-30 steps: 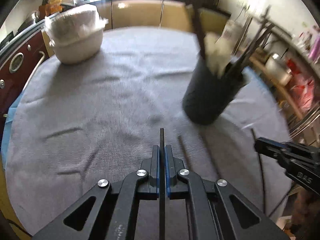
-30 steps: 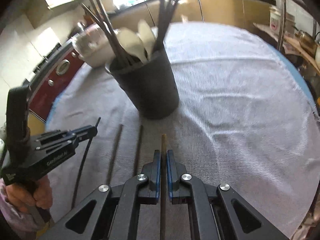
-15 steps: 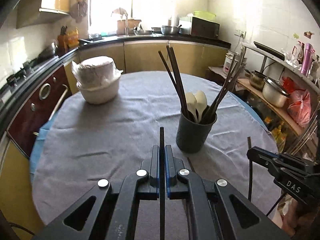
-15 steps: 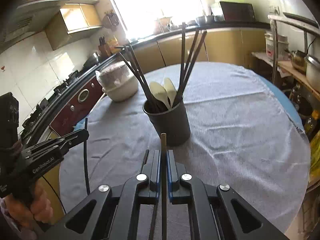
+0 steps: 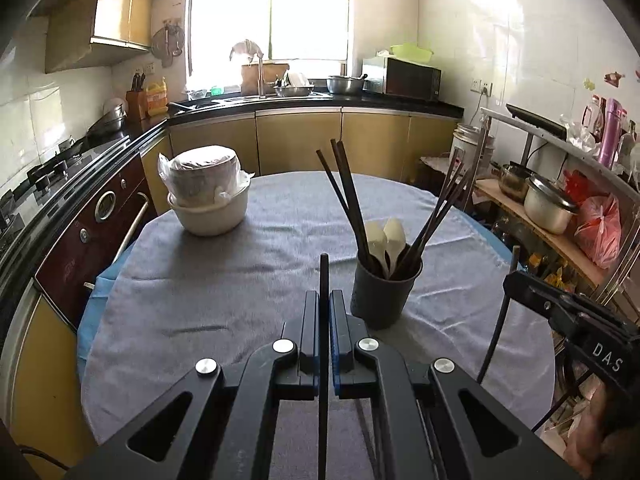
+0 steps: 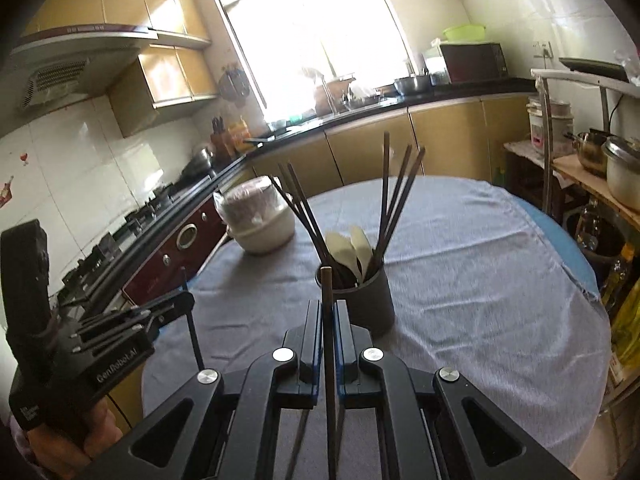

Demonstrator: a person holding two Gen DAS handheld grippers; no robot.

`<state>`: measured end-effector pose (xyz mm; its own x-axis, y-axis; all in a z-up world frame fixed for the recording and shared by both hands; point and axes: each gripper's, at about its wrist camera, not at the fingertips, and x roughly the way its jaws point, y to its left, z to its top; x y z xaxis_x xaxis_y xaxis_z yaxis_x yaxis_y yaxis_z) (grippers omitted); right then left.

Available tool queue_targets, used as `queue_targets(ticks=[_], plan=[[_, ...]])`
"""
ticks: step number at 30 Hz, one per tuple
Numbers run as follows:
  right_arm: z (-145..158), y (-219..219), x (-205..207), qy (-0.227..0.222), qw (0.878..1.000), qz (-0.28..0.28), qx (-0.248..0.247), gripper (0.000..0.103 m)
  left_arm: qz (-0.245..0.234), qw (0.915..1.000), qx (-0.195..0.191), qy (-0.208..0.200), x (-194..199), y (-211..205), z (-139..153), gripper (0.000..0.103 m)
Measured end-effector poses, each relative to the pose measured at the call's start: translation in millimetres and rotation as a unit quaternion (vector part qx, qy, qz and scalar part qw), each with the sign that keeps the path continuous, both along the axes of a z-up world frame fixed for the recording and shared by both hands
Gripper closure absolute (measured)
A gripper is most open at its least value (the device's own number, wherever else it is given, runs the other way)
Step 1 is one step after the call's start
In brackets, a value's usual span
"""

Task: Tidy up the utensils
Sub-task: 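Lift both held chopsticks upright and carry them over the black cup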

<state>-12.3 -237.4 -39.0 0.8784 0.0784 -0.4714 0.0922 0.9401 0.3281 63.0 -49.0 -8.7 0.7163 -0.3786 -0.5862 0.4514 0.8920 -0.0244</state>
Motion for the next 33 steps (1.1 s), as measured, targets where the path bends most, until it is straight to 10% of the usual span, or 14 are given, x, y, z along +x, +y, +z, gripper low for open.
queue_targets(ticks=[33], plan=[[66.3,-1.1,-2.4,-0.074,0.997,-0.008,-0.024,0.097,-0.005,0.9989,-0.021,-0.042,8.8,-8.4,57.3,0.098]])
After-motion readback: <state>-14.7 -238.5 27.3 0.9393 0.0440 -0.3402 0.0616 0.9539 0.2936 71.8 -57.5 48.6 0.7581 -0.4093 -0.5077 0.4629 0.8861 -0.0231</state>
